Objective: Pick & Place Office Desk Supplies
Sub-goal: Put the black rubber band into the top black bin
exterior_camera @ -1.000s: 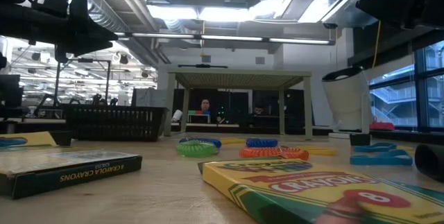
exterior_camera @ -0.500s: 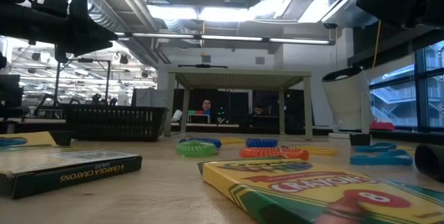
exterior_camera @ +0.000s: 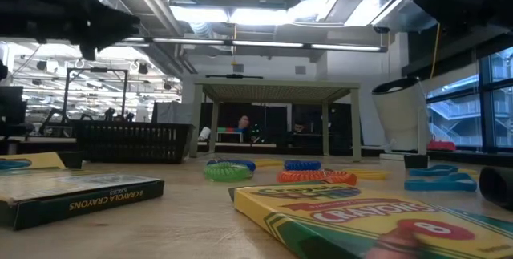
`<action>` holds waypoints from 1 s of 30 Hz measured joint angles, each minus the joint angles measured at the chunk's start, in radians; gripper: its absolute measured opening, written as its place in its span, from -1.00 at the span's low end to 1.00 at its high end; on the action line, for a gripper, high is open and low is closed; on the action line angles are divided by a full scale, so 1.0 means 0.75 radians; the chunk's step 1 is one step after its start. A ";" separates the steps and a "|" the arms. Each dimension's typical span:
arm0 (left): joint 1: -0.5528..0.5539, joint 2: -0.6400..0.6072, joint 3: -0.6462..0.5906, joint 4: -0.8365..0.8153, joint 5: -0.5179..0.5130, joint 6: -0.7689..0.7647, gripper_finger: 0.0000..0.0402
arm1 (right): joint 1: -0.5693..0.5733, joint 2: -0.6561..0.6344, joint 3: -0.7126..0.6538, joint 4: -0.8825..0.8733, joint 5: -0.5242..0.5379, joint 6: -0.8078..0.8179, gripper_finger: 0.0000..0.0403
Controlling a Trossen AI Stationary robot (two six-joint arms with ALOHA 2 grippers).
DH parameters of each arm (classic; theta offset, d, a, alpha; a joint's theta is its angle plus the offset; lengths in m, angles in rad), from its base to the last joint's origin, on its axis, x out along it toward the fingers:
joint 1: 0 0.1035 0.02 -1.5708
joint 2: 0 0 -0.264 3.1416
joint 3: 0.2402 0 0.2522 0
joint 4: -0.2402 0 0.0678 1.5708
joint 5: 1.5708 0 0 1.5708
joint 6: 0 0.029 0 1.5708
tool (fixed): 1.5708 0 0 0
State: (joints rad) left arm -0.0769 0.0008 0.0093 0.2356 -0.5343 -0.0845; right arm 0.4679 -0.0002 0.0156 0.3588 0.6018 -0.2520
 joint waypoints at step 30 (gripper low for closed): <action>0.000 0.892 0.004 1.057 0.332 0.038 -0.26 | -0.066 0.478 0.012 0.391 0.019 0.178 -0.11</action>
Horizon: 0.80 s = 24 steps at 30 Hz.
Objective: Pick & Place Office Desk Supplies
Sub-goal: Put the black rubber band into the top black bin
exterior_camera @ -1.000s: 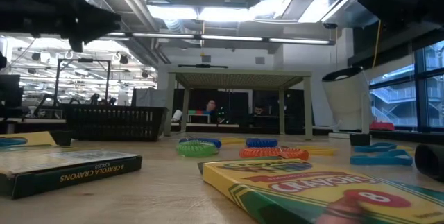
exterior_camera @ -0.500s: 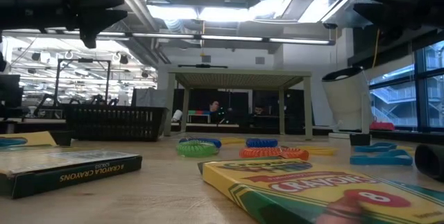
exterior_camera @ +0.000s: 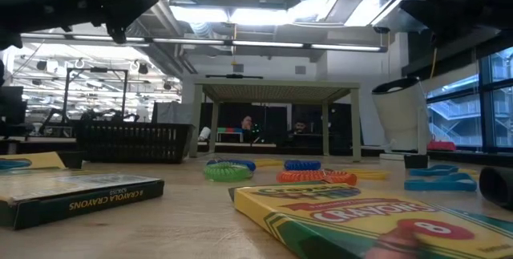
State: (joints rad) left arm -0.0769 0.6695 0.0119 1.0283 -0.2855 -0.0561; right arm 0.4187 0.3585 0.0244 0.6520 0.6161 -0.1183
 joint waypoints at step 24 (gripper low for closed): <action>0.000 0.643 0.288 0.014 -0.011 0.058 -0.06 | -0.242 0.355 0.173 0.003 -0.009 -0.167 -0.11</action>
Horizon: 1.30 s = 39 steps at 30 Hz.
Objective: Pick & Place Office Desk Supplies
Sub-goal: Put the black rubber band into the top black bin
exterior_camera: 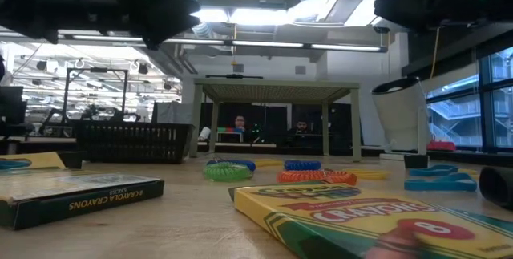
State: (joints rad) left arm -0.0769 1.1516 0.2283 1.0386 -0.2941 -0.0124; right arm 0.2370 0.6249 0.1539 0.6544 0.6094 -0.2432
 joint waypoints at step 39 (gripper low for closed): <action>-0.408 0.225 0.729 -1.656 0.290 -0.793 -0.13 | -0.157 0.211 0.000 -0.045 -0.001 0.350 -0.11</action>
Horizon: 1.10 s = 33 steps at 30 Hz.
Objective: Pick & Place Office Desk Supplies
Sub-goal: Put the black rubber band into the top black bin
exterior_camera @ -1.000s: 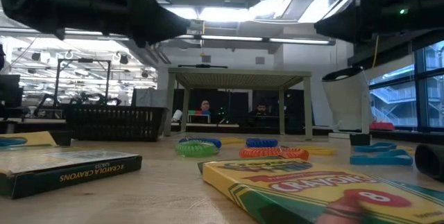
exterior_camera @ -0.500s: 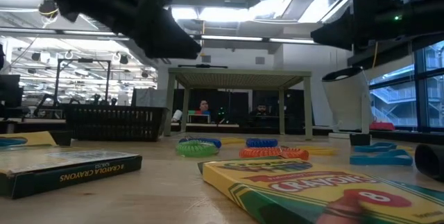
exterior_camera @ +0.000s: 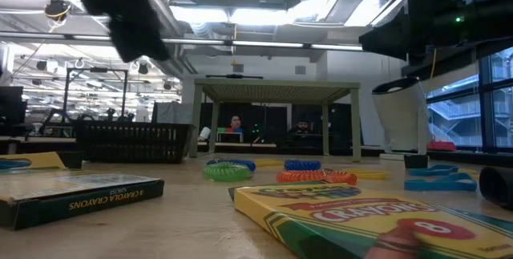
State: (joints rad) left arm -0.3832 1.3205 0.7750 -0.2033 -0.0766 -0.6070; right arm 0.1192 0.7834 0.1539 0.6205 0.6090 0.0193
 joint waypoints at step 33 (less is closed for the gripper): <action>-0.212 0.299 -0.002 -0.220 -0.164 -0.019 -0.22 | 0.000 0.000 -0.001 -0.004 0.005 0.024 -0.11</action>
State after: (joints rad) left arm -0.5425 1.5451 0.7734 -0.3686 -0.1996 -0.6211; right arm 0.1191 0.7834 0.1535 0.6174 0.6126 0.0370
